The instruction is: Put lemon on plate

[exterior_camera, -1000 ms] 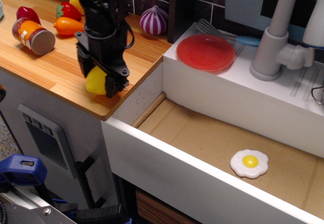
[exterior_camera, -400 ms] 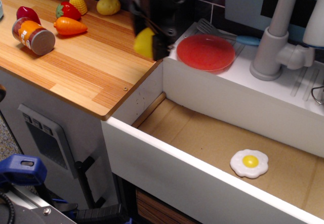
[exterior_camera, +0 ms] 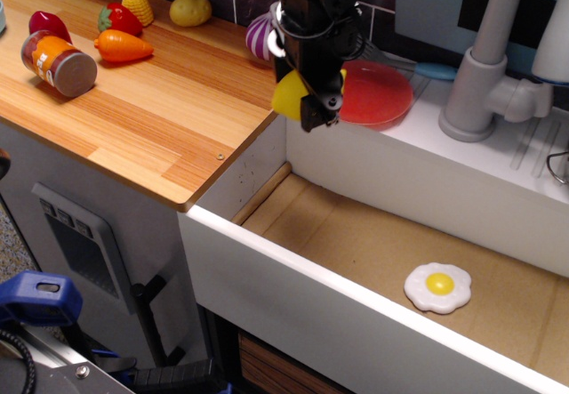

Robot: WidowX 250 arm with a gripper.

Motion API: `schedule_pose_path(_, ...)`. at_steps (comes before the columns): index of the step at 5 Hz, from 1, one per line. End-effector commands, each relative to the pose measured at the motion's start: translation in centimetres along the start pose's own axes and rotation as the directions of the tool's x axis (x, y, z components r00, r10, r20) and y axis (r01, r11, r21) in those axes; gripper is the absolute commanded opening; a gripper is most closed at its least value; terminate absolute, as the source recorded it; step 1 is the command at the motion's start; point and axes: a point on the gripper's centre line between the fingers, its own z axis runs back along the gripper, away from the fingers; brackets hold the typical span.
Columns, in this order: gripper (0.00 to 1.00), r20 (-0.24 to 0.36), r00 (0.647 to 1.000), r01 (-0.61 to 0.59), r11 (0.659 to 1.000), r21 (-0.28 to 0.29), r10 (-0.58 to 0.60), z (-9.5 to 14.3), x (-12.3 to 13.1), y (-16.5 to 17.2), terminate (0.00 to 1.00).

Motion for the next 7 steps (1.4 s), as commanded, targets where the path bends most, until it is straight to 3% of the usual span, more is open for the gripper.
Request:
schedule_pose_path(1, 0.0, 0.075, 0.997, 0.03, 0.999, 0.035, -0.032, -0.5, 3.1, 2.3, 0.0)
schedule_pose_path(3, 0.0, 0.091, 0.993, 0.077, 0.997, -0.016, -0.075, -1.6, 5.9, 3.3, 0.0)
schedule_pose_path(4, 1.0, 0.156, 0.984, 0.094, 0.996, -0.009, -0.091, -1.8, 6.1, 3.3, 0.0)
schedule_pose_path(6, 1.0, 0.156, 0.984, 0.094, 0.996, -0.009, -0.091, -1.8, 6.1, 3.3, 0.0)
schedule_pose_path(7, 1.0, 0.156, 0.984, 0.094, 0.996, -0.009, -0.091, -1.8, 6.1, 3.3, 1.0)
